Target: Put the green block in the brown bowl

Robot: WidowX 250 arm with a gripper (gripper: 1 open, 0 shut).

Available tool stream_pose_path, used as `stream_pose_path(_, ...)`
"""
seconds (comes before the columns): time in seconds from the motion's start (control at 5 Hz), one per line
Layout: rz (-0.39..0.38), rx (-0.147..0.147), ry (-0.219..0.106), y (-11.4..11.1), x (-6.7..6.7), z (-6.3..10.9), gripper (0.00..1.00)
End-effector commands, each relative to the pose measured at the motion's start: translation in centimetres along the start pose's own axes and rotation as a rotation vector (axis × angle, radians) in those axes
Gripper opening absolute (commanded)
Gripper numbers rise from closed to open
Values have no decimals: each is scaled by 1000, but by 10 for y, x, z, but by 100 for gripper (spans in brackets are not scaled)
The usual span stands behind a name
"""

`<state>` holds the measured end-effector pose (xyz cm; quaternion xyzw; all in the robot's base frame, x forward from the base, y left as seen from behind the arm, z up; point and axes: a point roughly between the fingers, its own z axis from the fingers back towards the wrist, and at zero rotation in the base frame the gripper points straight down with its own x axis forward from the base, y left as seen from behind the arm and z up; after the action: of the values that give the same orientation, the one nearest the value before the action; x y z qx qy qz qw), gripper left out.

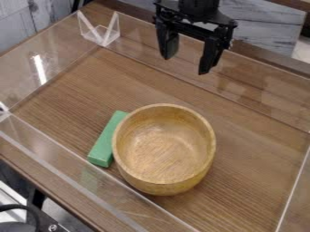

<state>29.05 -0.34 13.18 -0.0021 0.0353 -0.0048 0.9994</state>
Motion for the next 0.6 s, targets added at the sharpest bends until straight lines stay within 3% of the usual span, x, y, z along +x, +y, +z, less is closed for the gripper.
stream_pose_path(0.0,34,-6,3,16,-13,-7,100)
stream_pose_path(0.2,119,-19,49,50,-56,-44,100)
stream_pose_path(0.4,164,-24,-17,86,-105,-57,100)
